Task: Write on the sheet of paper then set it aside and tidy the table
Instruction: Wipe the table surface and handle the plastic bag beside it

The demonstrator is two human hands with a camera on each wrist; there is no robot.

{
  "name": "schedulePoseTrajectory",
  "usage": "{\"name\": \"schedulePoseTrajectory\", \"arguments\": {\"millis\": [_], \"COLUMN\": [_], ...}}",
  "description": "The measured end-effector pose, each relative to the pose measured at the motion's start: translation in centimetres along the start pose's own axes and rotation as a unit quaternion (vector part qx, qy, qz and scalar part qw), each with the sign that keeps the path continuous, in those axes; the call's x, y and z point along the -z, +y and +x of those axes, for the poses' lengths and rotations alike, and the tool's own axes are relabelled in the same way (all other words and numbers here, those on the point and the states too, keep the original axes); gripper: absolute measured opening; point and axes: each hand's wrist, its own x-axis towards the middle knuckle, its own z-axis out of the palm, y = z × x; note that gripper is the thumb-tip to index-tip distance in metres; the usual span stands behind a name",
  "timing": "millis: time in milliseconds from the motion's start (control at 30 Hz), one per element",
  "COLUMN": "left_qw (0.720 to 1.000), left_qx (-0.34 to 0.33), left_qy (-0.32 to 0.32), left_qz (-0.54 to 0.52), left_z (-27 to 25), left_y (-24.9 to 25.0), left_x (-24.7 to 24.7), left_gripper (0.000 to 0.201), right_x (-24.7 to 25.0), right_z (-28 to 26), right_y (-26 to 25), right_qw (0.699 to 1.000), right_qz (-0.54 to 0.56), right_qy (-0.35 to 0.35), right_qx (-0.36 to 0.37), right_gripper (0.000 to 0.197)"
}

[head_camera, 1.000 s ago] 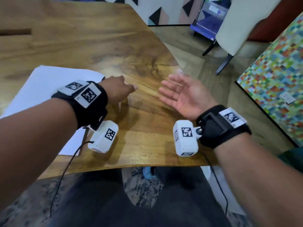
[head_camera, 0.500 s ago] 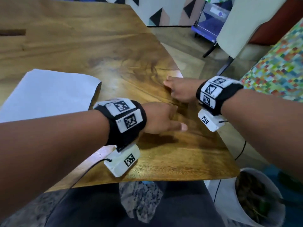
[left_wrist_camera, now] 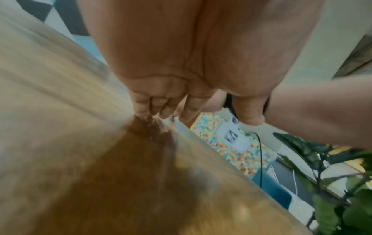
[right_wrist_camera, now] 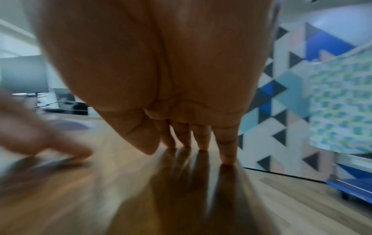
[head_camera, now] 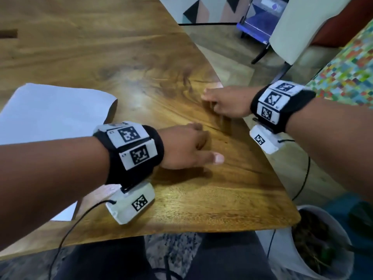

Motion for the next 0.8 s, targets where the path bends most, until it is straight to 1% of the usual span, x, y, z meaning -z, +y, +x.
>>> {"name": "schedulePoseTrajectory", "arguments": {"millis": [33, 67, 100, 133, 167, 200, 233, 267, 300, 367, 400, 433, 467, 500, 533, 567, 600, 633, 700, 733, 767, 800], "left_qw": [0.999, 0.996, 0.992, 0.988, 0.983, 0.978, 0.976, 0.978, 0.984, 0.995, 0.998, 0.999, 0.999, 0.999, 0.998, 0.997, 0.996, 0.994, 0.988, 0.985, 0.986, 0.989], "left_qx": [-0.016, -0.009, 0.023, 0.074, 0.129, 0.169, 0.184, 0.175, 0.148, 0.070, 0.028, -0.006, -0.030, -0.042, -0.044, -0.030, 0.000, 0.039, 0.114, 0.133, 0.132, 0.114], "left_qy": [0.043, 0.088, 0.121, 0.133, 0.126, 0.110, 0.091, 0.071, 0.051, 0.008, -0.012, -0.024, -0.022, -0.002, 0.032, 0.066, 0.093, 0.105, 0.097, 0.086, 0.073, 0.055], "left_qz": [-0.019, -0.026, -0.020, 0.002, 0.029, 0.051, 0.069, 0.083, 0.088, 0.069, 0.053, 0.039, 0.025, 0.007, -0.010, -0.019, -0.016, 0.000, 0.047, 0.062, 0.070, 0.078], "left_z": [0.3, 0.7, 1.1, 1.5, 2.0, 2.4, 2.6, 2.7, 2.5, 1.5, 1.0, 0.5, 0.3, 0.3, 0.5, 0.9, 1.5, 2.0, 3.0, 3.3, 3.5, 3.5], "left_y": [-0.4, -1.3, -2.3, -3.5, -4.4, -5.0, -5.1, -4.7, -3.8, -1.3, -0.2, 0.7, 1.2, 1.2, 0.8, 0.0, -1.1, -2.4, -4.5, -5.3, -5.6, -5.6], "left_x": [0.5, 1.1, 1.8, 2.5, 2.9, 2.9, 2.6, 2.1, 1.4, 0.1, -0.5, -0.9, -1.1, -0.9, -0.5, 0.0, 0.7, 1.5, 2.9, 3.4, 3.7, 3.8], "left_gripper": [0.064, 0.054, 0.055, 0.062, 0.069, 0.075, 0.080, 0.084, 0.088, 0.091, 0.091, 0.089, 0.086, 0.081, 0.074, 0.072, 0.075, 0.082, 0.093, 0.092, 0.088, 0.083], "right_x": [-0.9, -1.9, -2.5, -2.9, -3.0, -2.7, -2.0, -1.3, -0.5, 0.5, 0.7, 0.7, 0.5, 0.2, -0.4, -1.1, -1.7, -2.3, -2.8, -2.6, -2.0, -1.4], "right_z": [-0.2, -0.8, -1.8, -2.8, -3.9, -4.7, -5.3, -5.4, -5.1, -3.3, -2.1, -1.0, -0.1, 0.5, 0.8, 0.6, -0.1, -1.1, -3.5, -4.6, -5.4, -5.7], "right_y": [-0.6, -1.1, -1.6, -1.9, -2.0, -1.6, -1.3, -0.8, -0.3, 1.2, 1.9, 2.6, 2.9, 2.9, 2.7, 2.3, 1.8, 1.2, 0.5, 0.5, 0.6, 1.0], "right_qw": [0.999, 0.999, 0.998, 0.996, 0.993, 0.990, 0.986, 0.985, 0.986, 0.989, 0.990, 0.992, 0.995, 0.997, 0.999, 1.000, 1.000, 0.999, 0.992, 0.986, 0.978, 0.973], "right_qz": [-0.030, -0.044, -0.046, -0.041, -0.031, -0.010, 0.017, 0.045, 0.068, 0.092, 0.092, 0.086, 0.074, 0.058, 0.038, 0.020, 0.011, 0.008, 0.035, 0.078, 0.134, 0.187], "right_qy": [-0.006, -0.005, -0.008, -0.014, -0.030, -0.049, -0.057, -0.047, -0.020, 0.060, 0.082, 0.086, 0.071, 0.049, 0.024, -0.001, -0.024, -0.044, -0.083, -0.094, -0.089, -0.056], "right_qx": [0.011, 0.028, 0.051, 0.079, 0.107, 0.135, 0.155, 0.162, 0.153, 0.096, 0.061, 0.033, 0.014, 0.009, 0.010, 0.009, 0.009, 0.022, 0.089, 0.118, 0.129, 0.121], "right_gripper": [0.048, 0.054, 0.058, 0.061, 0.060, 0.056, 0.051, 0.046, 0.043, 0.045, 0.047, 0.050, 0.050, 0.050, 0.055, 0.066, 0.076, 0.082, 0.079, 0.072, 0.064, 0.055]}}
